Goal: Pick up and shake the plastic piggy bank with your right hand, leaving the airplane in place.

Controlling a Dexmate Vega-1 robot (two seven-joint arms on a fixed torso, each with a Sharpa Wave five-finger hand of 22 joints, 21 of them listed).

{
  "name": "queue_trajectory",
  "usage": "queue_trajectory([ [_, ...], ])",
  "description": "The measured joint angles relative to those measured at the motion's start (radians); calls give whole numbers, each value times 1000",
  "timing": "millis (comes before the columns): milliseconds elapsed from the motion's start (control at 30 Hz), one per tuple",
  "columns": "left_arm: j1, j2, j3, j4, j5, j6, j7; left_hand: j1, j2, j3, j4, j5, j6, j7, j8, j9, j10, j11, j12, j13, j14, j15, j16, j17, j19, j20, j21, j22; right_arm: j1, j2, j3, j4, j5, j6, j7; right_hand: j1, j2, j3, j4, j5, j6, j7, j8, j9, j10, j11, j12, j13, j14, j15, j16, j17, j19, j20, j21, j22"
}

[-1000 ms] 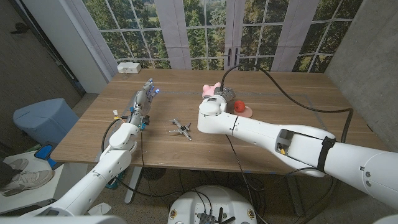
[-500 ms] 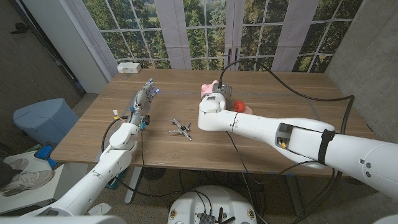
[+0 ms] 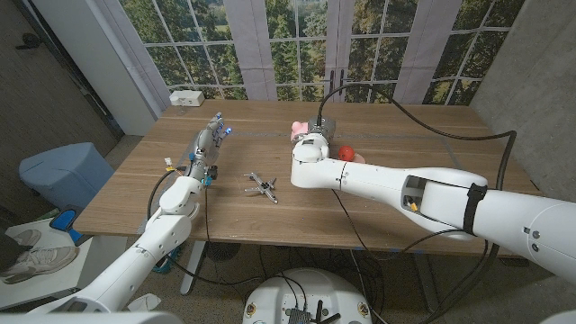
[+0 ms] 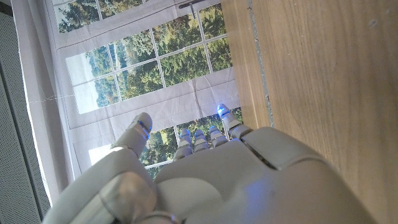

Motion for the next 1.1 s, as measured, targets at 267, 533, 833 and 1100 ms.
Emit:
queue_trajectory([
  [267,-6,-1,1,7,0,0,-4,0,0,-2,-2,-2,0,0,0,0,0,0,0,0,0,0,-4,0,0,0,-8,0,-28,-43,15,-42,-2,58,-52,16,-16,0,0,0,0,0,9,0,3,3,15,0,7,0,0,89,0,0,16,1],
  [533,-11,-2,4,11,0,0,-6,0,0,1,-7,-5,0,0,0,0,0,0,0,0,0,0,-4,0,5,5,-8,0,-93,-106,75,-128,-28,148,-118,25,-25,0,0,11,0,0,75,8,12,12,56,0,14,7,0,191,-5,4,25,1],
  [833,-13,-2,4,11,0,0,-8,7,7,-3,-11,-5,0,0,0,0,0,0,0,0,0,0,-4,0,5,5,-14,0,-179,-162,168,-205,-68,256,-197,25,-25,0,0,17,26,0,92,8,24,19,76,6,19,5,-5,233,-14,13,36,1],
  [1100,-16,-2,5,11,2,0,-9,7,7,-7,-15,-5,0,0,0,0,0,0,0,0,0,0,-4,0,5,5,-20,0,-251,-192,251,-248,-97,346,-252,30,-30,0,0,25,47,4,93,8,28,18,87,6,30,1,-12,256,-14,13,47,-1],
])
